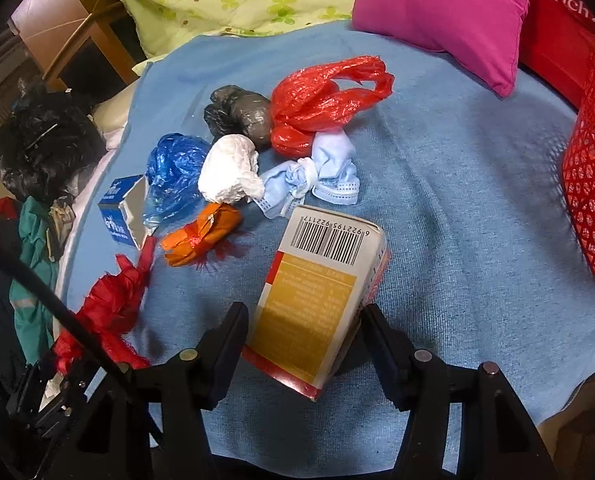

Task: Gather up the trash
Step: 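Lift the medicine box with the right tool while the left tool holds the red mesh bag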

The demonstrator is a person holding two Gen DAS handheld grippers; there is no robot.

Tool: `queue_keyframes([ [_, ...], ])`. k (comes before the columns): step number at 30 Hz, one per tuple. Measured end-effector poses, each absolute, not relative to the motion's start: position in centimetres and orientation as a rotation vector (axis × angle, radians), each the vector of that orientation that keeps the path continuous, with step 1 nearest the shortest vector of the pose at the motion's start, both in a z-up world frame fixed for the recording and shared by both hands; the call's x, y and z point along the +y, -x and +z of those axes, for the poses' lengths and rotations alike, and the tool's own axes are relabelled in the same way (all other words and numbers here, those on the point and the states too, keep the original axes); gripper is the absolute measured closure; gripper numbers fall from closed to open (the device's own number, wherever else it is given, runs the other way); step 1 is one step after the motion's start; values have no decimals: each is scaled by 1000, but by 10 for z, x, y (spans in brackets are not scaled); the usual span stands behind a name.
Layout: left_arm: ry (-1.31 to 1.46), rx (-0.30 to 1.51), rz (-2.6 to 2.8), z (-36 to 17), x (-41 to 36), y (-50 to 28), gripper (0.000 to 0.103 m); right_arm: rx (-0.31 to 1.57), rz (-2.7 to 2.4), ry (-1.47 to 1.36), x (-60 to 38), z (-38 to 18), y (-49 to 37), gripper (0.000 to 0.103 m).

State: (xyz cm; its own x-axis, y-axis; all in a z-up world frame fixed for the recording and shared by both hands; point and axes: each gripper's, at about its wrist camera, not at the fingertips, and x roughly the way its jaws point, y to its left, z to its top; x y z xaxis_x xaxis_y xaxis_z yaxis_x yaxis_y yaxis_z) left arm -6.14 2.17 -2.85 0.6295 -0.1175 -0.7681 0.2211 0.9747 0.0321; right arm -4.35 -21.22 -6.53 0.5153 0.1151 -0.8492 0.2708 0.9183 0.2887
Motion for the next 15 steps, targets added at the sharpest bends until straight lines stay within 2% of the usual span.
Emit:
queue_keyframes([
  [9, -137, 944, -173, -48, 16, 47, 38, 1021, -84, -412, -211, -65, 44, 42],
  [11, -128, 960, -175, -52, 15, 45, 55, 1019, -79, -414, -213, -64, 46, 42],
  [12, -131, 968, -181, -53, 14, 44, 73, 1018, -76, -416, -214, -64, 48, 42],
  [13, -135, 972, -184, -54, 13, 44, 80, 1015, -72, -420, -215, -63, 49, 42],
  [15, -147, 961, -182, -51, 10, 46, 83, 1009, -69, -426, -218, -61, 53, 42],
])
